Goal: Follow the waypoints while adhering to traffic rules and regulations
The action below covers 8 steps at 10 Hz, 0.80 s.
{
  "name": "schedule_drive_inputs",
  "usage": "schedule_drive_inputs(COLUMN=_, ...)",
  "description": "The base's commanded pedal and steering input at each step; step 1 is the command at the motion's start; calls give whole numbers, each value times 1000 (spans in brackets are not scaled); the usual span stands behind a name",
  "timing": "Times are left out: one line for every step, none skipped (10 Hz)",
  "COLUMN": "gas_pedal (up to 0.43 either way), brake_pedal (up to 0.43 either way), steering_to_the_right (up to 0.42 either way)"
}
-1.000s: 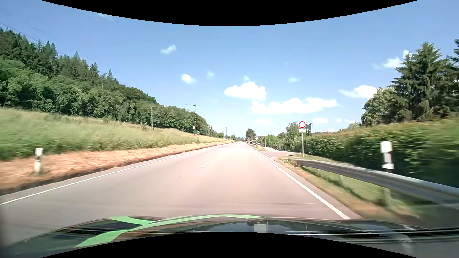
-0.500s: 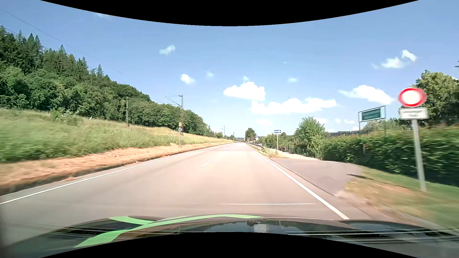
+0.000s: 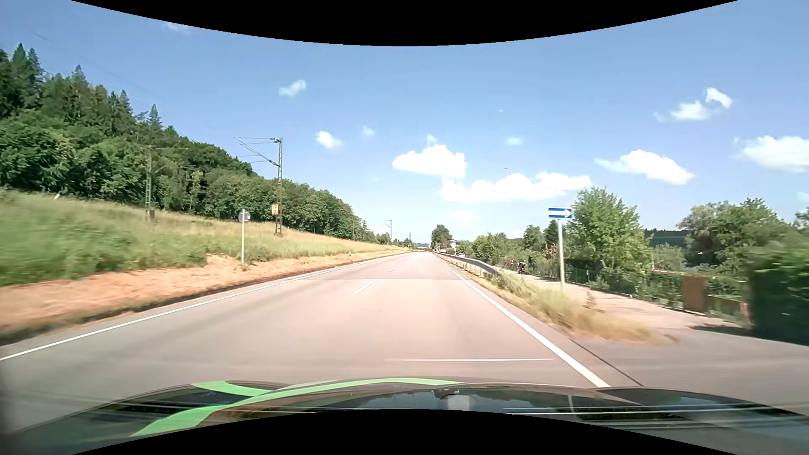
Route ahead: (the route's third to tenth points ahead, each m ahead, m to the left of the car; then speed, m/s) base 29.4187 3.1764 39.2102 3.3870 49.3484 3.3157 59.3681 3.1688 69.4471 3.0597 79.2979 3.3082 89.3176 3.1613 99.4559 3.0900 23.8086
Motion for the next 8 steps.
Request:
schedule_drive_inputs(gas_pedal=240, brake_pedal=0, steering_to_the_right=-2)
schedule_drive_inputs(gas_pedal=240, brake_pedal=0, steering_to_the_right=-2)
schedule_drive_inputs(gas_pedal=240, brake_pedal=0, steering_to_the_right=-2)
schedule_drive_inputs(gas_pedal=240, brake_pedal=0, steering_to_the_right=-2)
schedule_drive_inputs(gas_pedal=248, brake_pedal=0, steering_to_the_right=-2)
schedule_drive_inputs(gas_pedal=248, brake_pedal=0, steering_to_the_right=-3)
schedule_drive_inputs(gas_pedal=260, brake_pedal=0, steering_to_the_right=-2)
schedule_drive_inputs(gas_pedal=268, brake_pedal=0, steering_to_the_right=-2)
